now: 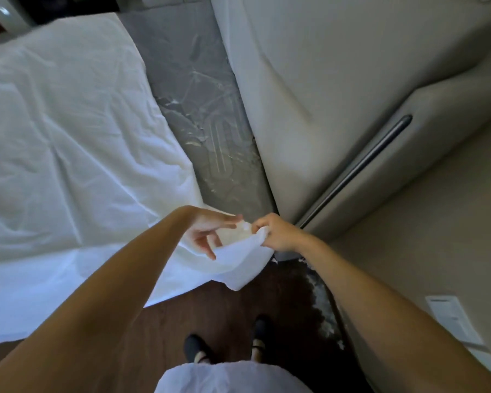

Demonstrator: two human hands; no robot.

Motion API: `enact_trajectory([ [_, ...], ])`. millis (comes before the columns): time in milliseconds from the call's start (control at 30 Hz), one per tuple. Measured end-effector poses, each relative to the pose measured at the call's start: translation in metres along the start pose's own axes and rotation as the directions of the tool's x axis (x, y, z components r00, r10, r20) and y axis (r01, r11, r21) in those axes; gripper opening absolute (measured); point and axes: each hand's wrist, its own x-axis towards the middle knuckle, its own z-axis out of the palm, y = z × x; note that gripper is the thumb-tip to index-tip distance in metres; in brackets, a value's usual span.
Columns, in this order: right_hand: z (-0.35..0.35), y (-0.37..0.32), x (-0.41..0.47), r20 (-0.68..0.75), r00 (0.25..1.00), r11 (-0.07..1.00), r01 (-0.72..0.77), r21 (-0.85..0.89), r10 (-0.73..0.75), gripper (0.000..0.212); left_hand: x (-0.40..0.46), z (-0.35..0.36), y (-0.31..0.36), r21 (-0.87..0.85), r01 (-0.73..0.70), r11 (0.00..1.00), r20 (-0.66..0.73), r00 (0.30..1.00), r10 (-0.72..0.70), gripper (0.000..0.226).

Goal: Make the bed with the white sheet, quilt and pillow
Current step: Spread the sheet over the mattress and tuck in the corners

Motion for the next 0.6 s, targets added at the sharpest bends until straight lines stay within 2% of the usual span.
enact_trajectory([
  [67, -0.004, -0.008, -0.01, 0.075, 0.996, 0.999, 0.044, -0.009, -0.043, 0.052, 0.013, 0.003, 0.003, 0.012, 0.073, 0.997, -0.161, 0.984, -0.071, 0.074],
  [133, -0.009, -0.012, -0.019, 0.101, 0.992, 0.996, 0.079, -0.031, -0.075, 0.05, 0.027, 0.013, 0.004, 0.191, 0.149, 0.97, -0.289, 0.953, -0.09, 0.073],
  [200, -0.017, -0.012, -0.024, 0.073, 0.992, 0.993, 0.108, -0.046, -0.104, 0.046, 0.044, 0.022, 0.002, 0.337, 0.189, 0.922, -0.345, 0.936, -0.066, 0.092],
  [233, -0.022, -0.011, -0.026, 0.049, 0.994, 0.993, 0.106, -0.06, -0.103, 0.045, 0.054, 0.022, 0.002, 0.338, 0.194, 0.921, -0.385, 0.921, -0.052, 0.1],
  [333, -0.034, -0.01, -0.034, 0.017, 0.997, 0.994, 0.082, -0.078, -0.08, 0.048, 0.071, 0.023, 0.015, 0.177, 0.117, 0.977, -0.534, 0.846, -0.005, 0.106],
  [400, -0.034, -0.014, -0.037, 0.028, 0.996, 0.993, 0.088, -0.074, -0.087, 0.051, 0.055, 0.029, 0.035, 0.062, 0.064, 0.996, -0.464, 0.885, -0.028, 0.098],
  [467, -0.029, -0.016, -0.038, 0.04, 0.994, 0.992, 0.108, -0.062, -0.106, 0.051, 0.049, 0.031, 0.046, -0.011, 0.042, 0.999, -0.355, 0.934, -0.043, 0.077],
  [600, -0.024, -0.02, -0.041, 0.136, 0.982, 0.982, 0.15, -0.114, -0.134, 0.035, 0.062, 0.028, 0.043, 0.118, 0.099, 0.988, -0.24, 0.968, -0.069, 0.029],
])
